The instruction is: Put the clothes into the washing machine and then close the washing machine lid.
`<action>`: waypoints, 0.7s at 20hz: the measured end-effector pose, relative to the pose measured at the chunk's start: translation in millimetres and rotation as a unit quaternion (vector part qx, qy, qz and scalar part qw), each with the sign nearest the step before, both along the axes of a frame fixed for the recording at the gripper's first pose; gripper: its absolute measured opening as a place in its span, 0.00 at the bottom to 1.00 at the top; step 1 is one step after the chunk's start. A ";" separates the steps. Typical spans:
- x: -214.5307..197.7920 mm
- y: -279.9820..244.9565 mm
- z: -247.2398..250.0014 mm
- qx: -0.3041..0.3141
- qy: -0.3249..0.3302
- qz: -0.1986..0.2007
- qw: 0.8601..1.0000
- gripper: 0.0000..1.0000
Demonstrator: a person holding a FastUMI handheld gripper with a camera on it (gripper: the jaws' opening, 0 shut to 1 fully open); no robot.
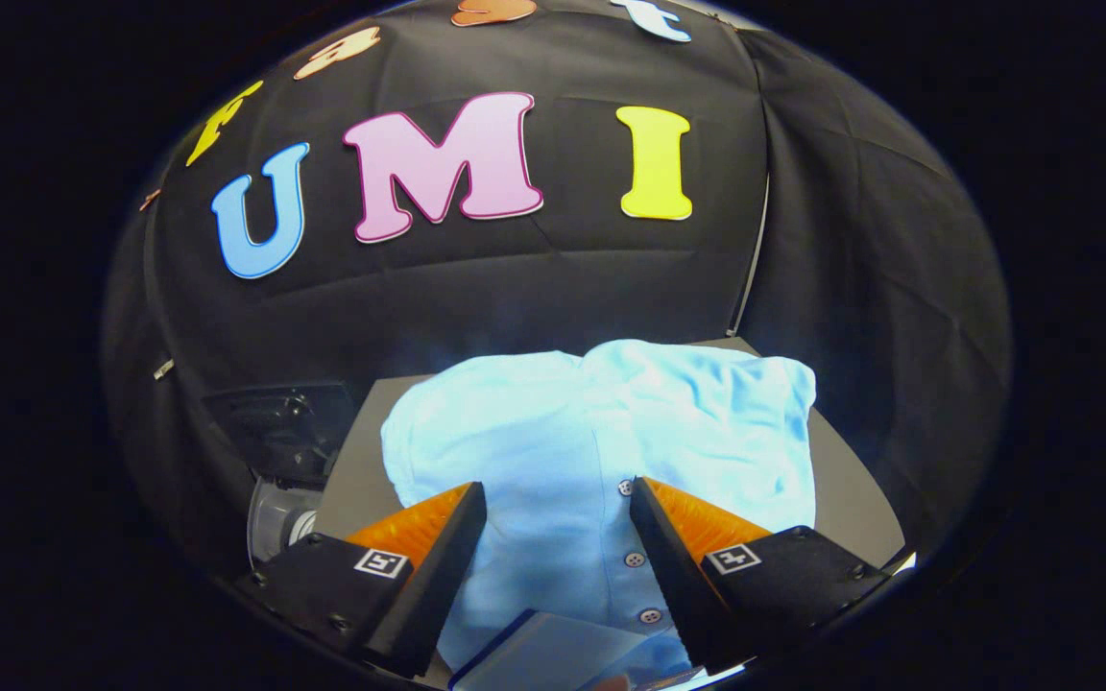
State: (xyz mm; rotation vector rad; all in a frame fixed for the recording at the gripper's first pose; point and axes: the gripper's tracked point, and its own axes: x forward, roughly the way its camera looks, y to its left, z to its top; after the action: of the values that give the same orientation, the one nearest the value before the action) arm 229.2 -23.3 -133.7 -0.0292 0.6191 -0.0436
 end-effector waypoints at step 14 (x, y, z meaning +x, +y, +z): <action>-1.5 -10.7 17.4 0.065 -0.049 0.023 0.996 0.19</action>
State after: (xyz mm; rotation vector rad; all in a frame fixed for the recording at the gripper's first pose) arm 227.6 -33.9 -116.3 0.0835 0.5218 0.0391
